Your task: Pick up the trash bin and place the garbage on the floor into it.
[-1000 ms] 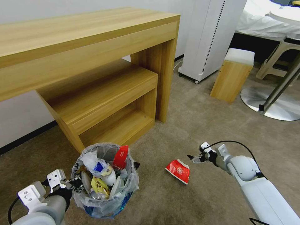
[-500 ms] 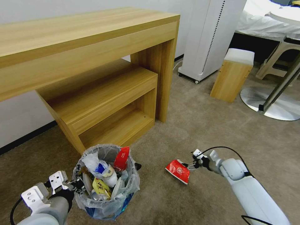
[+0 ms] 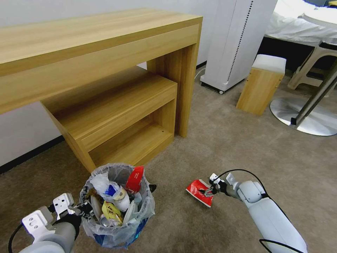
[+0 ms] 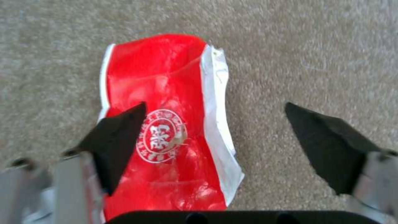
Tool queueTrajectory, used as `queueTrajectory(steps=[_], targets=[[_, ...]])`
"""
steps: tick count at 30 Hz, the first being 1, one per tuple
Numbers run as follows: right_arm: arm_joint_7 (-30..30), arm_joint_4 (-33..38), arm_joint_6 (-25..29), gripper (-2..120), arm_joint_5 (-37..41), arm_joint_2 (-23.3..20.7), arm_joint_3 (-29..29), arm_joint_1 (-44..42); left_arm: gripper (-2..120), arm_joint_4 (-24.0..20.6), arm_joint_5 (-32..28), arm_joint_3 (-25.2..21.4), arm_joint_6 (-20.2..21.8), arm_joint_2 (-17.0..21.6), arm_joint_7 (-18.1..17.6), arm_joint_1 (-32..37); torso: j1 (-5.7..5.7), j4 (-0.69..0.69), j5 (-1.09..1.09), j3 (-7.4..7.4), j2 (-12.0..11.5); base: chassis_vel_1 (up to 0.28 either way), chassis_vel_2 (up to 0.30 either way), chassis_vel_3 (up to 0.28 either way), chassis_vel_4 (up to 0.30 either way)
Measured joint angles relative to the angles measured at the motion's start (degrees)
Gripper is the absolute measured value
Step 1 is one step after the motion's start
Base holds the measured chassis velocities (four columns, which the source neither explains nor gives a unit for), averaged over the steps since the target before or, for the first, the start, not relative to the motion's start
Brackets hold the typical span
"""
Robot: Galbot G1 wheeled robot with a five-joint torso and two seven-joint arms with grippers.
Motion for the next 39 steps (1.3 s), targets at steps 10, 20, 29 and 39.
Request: queueTrajectory(steps=[10,20,29,39], targets=[[2.6,-3.0,1.1,49,0.7,3.0,0.3,1.0,1,0.0,0.9,-0.1,-0.3,0.4,0.2,0.0,0.00,0.01,0.01,0.00,0.0,0.000,0.000,0.000,0.000],[2.9,-2.1,0.3,9,-0.5,2.7,0.6,0.0,1,0.0,0.9,0.1,-0.5,0.4,0.5,-0.3,0.00,0.01,0.01,0.00,0.0,0.000,0.000,0.000,0.000],[1.8,9.1,12.0,0,14.1,-0.4,-0.1,-3.3,1,0.0,1.0,1.0,-0.5,0.4,0.6,-0.7,0.00,0.00,0.01,0.00,0.0,0.000,0.000,0.000,0.000],[-9.8,28.7,16.6,0,40.6,-4.0,-3.0,-3.5,1,2.1,3.2,3.4,-0.7,0.1,1.0,-1.2,0.00,0.00,-0.01,0.00,0.0,0.000,0.000,0.000,0.000]])
